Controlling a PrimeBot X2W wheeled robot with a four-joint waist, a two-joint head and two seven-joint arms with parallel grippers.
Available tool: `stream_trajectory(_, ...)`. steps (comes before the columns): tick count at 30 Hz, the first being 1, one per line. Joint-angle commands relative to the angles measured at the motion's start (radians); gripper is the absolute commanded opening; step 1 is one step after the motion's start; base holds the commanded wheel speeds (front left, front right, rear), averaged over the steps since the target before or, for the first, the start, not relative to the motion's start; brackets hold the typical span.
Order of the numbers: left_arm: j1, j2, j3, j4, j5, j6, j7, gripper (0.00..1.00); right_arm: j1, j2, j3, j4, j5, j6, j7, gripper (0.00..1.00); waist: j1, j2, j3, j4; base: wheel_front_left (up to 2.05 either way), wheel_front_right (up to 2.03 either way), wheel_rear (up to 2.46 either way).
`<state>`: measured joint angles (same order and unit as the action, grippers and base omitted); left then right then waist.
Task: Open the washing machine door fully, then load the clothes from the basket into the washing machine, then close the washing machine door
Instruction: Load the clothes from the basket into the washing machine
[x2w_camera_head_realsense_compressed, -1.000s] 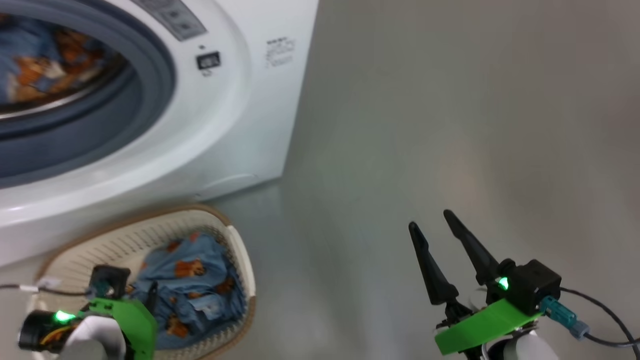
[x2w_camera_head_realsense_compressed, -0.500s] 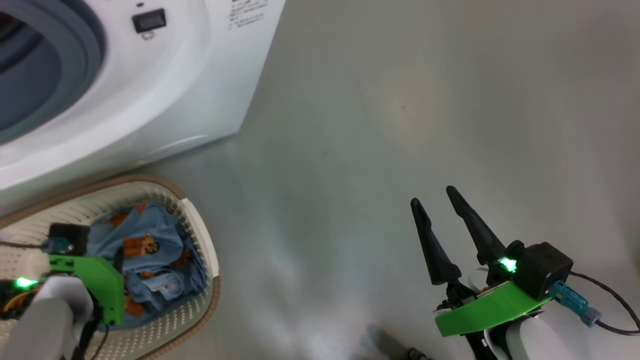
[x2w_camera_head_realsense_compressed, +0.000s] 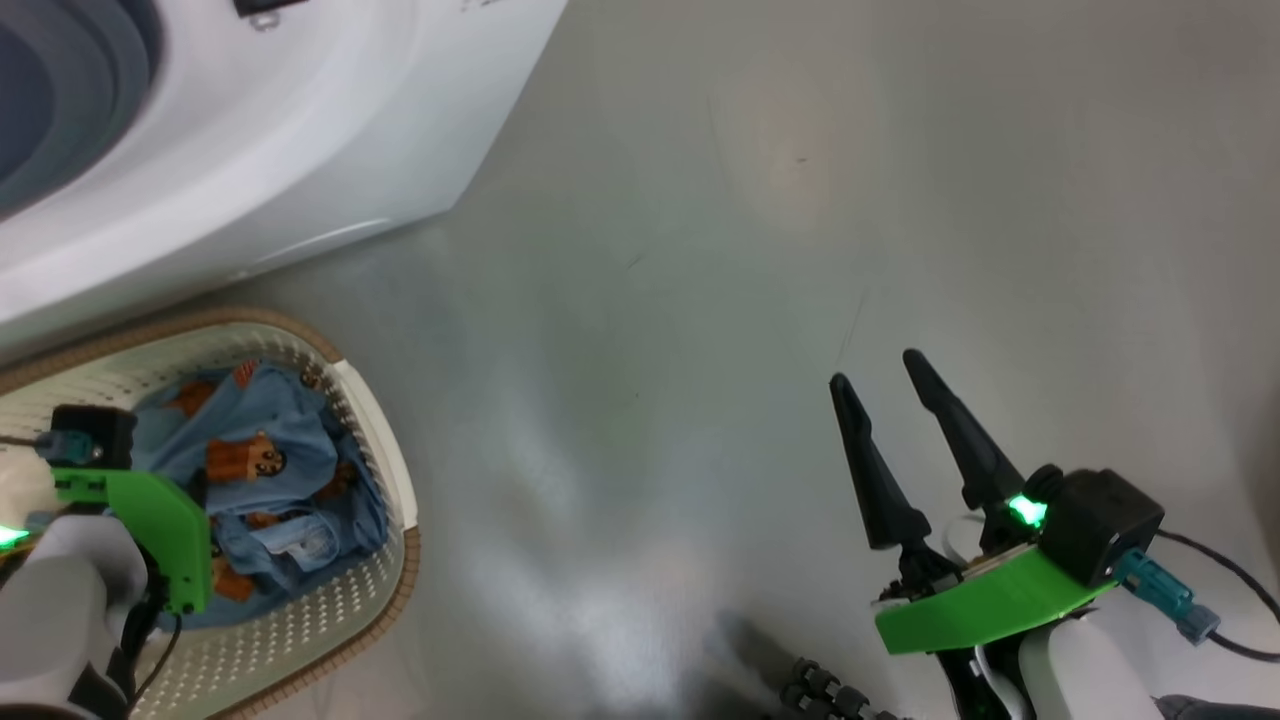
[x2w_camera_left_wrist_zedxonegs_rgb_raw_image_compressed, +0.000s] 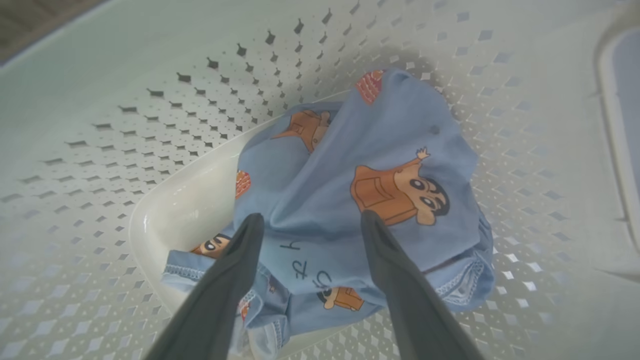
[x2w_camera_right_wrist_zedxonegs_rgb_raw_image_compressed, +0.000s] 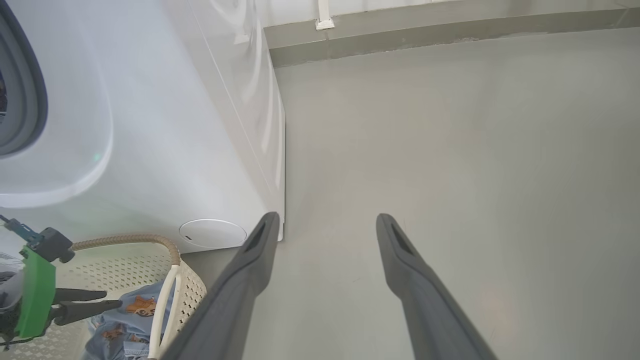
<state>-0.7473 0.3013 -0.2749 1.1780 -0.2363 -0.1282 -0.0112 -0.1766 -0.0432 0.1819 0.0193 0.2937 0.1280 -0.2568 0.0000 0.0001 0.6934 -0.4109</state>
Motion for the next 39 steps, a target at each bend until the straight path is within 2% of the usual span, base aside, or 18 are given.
stream_trajectory(1,-0.010,0.032,0.017,0.001,-0.009,-0.001,-0.002,1.00,-0.007,-0.007,0.018,-0.027,-0.006,0.003,-0.005,1.00,0.0000,-0.0001,0.016,0.003,0.00,0.00,0.00)
stream_trajectory(16,-0.119,0.040,-0.083,0.010,-0.097,-0.002,0.082,1.00,-0.028,-0.007,0.022,-0.061,-0.007,0.003,-0.005,1.00,0.0000,-0.0001,0.148,0.004,0.00,0.00,0.00)
stream_trajectory(28,-0.152,0.037,-0.162,0.026,-0.136,-0.002,0.046,1.00,-0.038,-0.007,0.015,-0.080,-0.006,0.003,-0.005,1.00,0.0000,-0.0001,0.195,0.005,0.00,0.00,0.00)
stream_trajectory(29,-0.155,0.036,-0.166,0.030,-0.133,-0.002,0.035,0.93,-0.039,-0.007,0.015,-0.081,-0.006,0.003,-0.005,1.00,0.0000,-0.0001,0.197,0.005,0.00,0.00,0.00)
stream_trajectory(31,-0.161,0.030,-0.173,0.039,-0.130,-0.002,0.015,0.53,-0.042,-0.007,0.015,-0.083,-0.007,0.003,-0.005,1.00,0.0000,-0.0001,0.200,0.005,0.00,0.00,0.00)
stream_trajectory(35,-0.166,0.011,-0.190,0.057,-0.120,0.002,-0.018,0.26,-0.045,-0.007,0.012,-0.087,-0.009,0.003,-0.005,1.00,0.0000,-0.0001,0.203,0.004,0.00,0.00,0.00)
stream_trajectory(36,-0.166,0.007,-0.195,0.061,-0.118,0.002,-0.024,0.07,-0.045,-0.007,0.010,-0.088,-0.010,0.003,-0.005,1.00,0.0000,-0.0001,0.204,0.004,0.00,0.00,0.00)
stream_trajectory(37,-0.166,0.003,-0.199,0.065,-0.117,0.002,-0.029,0.00,-0.045,-0.007,0.008,-0.088,-0.011,0.003,-0.005,1.00,0.0000,-0.0001,0.203,0.005,0.00,0.00,0.00)
stream_trajectory(39,-0.167,-0.004,-0.203,0.072,-0.117,0.002,-0.039,0.00,-0.044,-0.007,0.003,-0.088,-0.013,0.003,-0.005,1.00,0.0000,-0.0001,0.203,0.008,0.00,0.00,0.00)
